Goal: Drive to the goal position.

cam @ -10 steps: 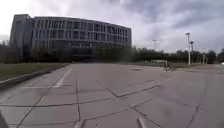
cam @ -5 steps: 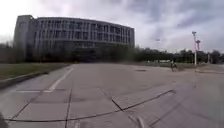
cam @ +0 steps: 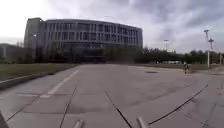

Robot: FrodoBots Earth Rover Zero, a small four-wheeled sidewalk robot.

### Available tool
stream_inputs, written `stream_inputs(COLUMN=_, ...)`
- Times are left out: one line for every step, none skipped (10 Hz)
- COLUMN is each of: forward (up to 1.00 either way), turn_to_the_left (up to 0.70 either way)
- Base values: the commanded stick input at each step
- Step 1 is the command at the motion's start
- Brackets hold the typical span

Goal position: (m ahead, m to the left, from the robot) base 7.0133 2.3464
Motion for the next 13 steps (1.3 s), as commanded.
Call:
stream_inputs(forward=1.0, turn_to_the_left=0.07)
stream_inputs(forward=1.0, turn_to_the_left=0.0)
stream_inputs(forward=1.0, turn_to_the_left=0.0)
stream_inputs(forward=1.0, turn_to_the_left=0.18)
stream_inputs(forward=1.0, turn_to_the_left=0.27)
stream_inputs(forward=1.0, turn_to_the_left=0.27)
stream_inputs(forward=1.0, turn_to_the_left=0.27)
stream_inputs(forward=1.0, turn_to_the_left=0.27)
stream_inputs(forward=1.0, turn_to_the_left=0.15)
stream_inputs(forward=1.0, turn_to_the_left=0.0)
stream_inputs(forward=1.0, turn_to_the_left=0.0)
stream_inputs(forward=1.0, turn_to_the_left=0.0)
stream_inputs(forward=1.0, turn_to_the_left=0.0)
